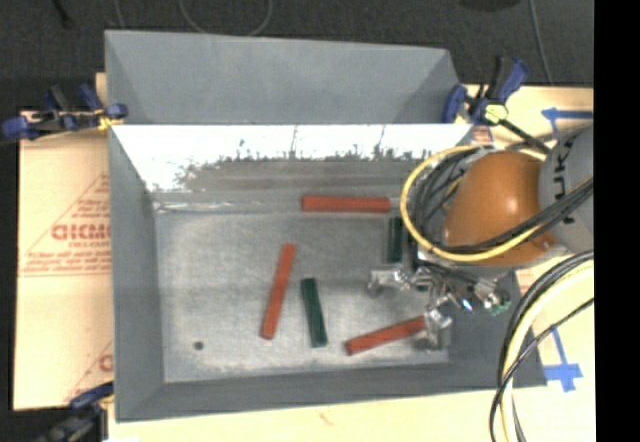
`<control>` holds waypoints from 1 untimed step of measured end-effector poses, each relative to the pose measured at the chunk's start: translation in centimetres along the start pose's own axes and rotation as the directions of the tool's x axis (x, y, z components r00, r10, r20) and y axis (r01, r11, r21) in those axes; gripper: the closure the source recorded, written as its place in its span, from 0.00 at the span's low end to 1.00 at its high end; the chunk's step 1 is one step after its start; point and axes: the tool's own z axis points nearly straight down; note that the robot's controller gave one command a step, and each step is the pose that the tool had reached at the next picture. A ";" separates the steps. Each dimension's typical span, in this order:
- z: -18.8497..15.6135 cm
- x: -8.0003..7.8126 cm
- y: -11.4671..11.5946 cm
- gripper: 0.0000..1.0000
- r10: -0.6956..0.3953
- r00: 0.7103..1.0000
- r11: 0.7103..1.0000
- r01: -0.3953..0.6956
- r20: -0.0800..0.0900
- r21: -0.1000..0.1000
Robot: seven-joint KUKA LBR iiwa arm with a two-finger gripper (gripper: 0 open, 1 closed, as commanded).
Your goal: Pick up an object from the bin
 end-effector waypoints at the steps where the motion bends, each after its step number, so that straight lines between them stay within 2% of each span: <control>1: -0.2 0.0 -0.1 1.00 -0.003 1.000 1.000 0.003 0.002 0.004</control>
Offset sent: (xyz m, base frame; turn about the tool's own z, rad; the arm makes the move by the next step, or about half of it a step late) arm 0.0000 0.0000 0.0000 0.0000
